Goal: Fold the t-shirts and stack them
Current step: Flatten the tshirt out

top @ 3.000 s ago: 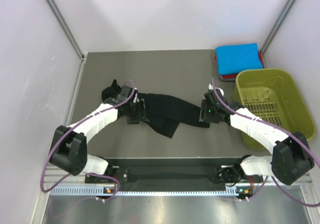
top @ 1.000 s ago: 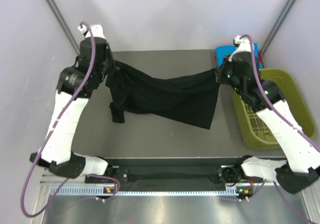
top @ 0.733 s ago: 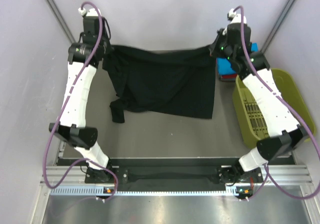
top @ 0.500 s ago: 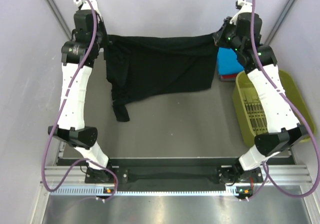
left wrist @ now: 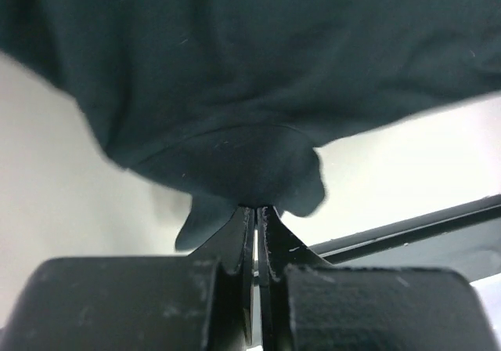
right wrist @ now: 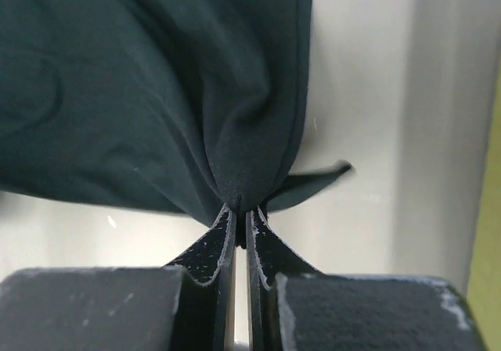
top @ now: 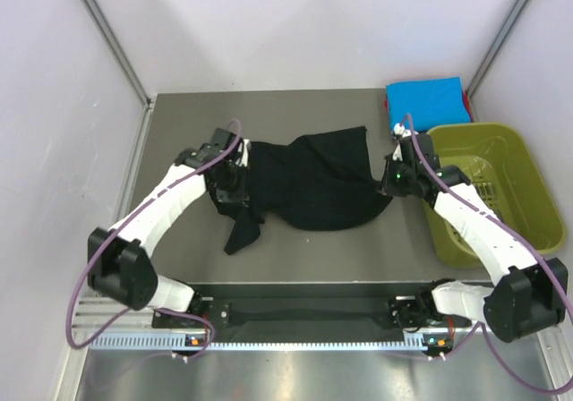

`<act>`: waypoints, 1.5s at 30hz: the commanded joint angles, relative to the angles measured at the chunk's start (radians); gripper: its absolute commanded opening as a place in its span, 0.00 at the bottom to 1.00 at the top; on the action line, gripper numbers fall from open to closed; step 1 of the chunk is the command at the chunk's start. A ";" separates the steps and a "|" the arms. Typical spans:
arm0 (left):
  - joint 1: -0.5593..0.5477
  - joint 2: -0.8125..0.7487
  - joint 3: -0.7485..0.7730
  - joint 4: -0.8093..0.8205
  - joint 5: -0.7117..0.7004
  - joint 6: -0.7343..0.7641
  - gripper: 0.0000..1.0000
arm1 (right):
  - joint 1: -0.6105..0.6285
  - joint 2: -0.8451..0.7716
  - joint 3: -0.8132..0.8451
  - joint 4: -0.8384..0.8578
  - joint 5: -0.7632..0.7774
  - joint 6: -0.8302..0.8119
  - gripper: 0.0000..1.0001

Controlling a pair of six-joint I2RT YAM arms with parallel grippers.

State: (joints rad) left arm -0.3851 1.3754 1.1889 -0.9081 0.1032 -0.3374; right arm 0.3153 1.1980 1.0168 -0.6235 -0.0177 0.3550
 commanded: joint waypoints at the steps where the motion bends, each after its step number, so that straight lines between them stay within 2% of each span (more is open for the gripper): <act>1: -0.038 0.043 0.059 0.028 0.009 0.046 0.00 | 0.007 -0.044 -0.026 0.061 -0.027 0.001 0.00; 4: -0.080 0.128 0.119 0.044 0.019 0.086 0.00 | 0.007 -0.049 -0.026 0.057 -0.028 -0.004 0.00; 7: -0.144 0.256 0.195 -0.020 0.110 0.103 0.00 | 0.007 -0.058 -0.017 0.059 -0.033 -0.005 0.00; 10: -0.228 0.306 0.167 -0.002 0.125 0.092 0.02 | 0.007 -0.058 -0.011 0.054 -0.034 -0.008 0.00; 11: -0.238 0.309 0.161 0.001 0.110 0.081 0.20 | 0.007 -0.057 -0.007 0.050 -0.034 -0.017 0.00; 12: -0.236 0.298 0.147 0.011 0.081 0.045 0.27 | 0.005 -0.057 -0.007 0.048 -0.033 -0.019 0.00; 13: -0.232 0.289 0.143 0.011 -0.007 0.029 0.34 | 0.007 -0.057 -0.009 0.047 -0.030 -0.021 0.00; 14: -0.224 0.265 0.144 0.011 -0.057 0.015 0.44 | 0.007 -0.058 -0.011 0.047 -0.028 -0.024 0.00; 17: -0.129 0.229 0.173 -0.015 -0.132 -0.031 0.48 | 0.005 -0.057 -0.017 0.056 -0.041 -0.024 0.01; 18: -0.059 0.196 0.178 -0.014 -0.128 -0.037 0.50 | 0.007 -0.055 -0.017 0.061 -0.045 -0.022 0.01; 20: 0.027 0.160 0.178 0.008 -0.120 -0.034 0.50 | 0.007 -0.052 -0.015 0.062 -0.056 -0.027 0.01; 21: 0.123 0.133 0.170 0.021 -0.119 -0.035 0.50 | 0.007 -0.052 -0.017 0.061 -0.056 -0.030 0.01; 22: 0.170 0.126 0.164 0.037 -0.122 -0.041 0.49 | 0.005 -0.054 -0.017 0.064 -0.056 -0.030 0.01; 24: 0.256 0.123 0.143 0.046 -0.114 -0.087 0.42 | 0.007 -0.060 -0.018 0.067 -0.059 -0.030 0.02; 26: 0.267 0.111 0.101 0.090 -0.068 -0.127 0.42 | 0.005 -0.061 -0.021 0.076 -0.070 -0.024 0.02; 27: 0.267 0.099 0.028 0.122 -0.025 -0.171 0.43 | 0.005 -0.061 -0.021 0.079 -0.074 -0.022 0.02; 28: 0.267 0.087 -0.010 0.152 -0.020 -0.202 0.46 | 0.004 -0.060 -0.021 0.082 -0.080 -0.021 0.02; 31: 0.269 0.031 -0.150 0.273 -0.004 -0.307 0.46 | 0.005 -0.064 -0.026 0.091 -0.090 -0.014 0.03; 36: 0.267 -0.065 -0.325 0.386 -0.129 -0.419 0.46 | 0.005 -0.078 -0.034 0.091 -0.091 -0.013 0.03; 40: 0.267 -0.073 -0.370 0.426 -0.169 -0.454 0.49 | 0.005 -0.087 -0.041 0.093 -0.091 -0.014 0.04; 45: 0.267 0.010 -0.379 0.486 -0.189 -0.453 0.51 | 0.007 -0.103 -0.076 0.102 -0.096 -0.007 0.04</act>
State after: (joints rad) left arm -0.1192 1.3472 0.8238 -0.5312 -0.0509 -0.7612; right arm 0.3168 1.1309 0.9562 -0.5606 -0.1032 0.3424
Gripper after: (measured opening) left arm 0.511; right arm 0.042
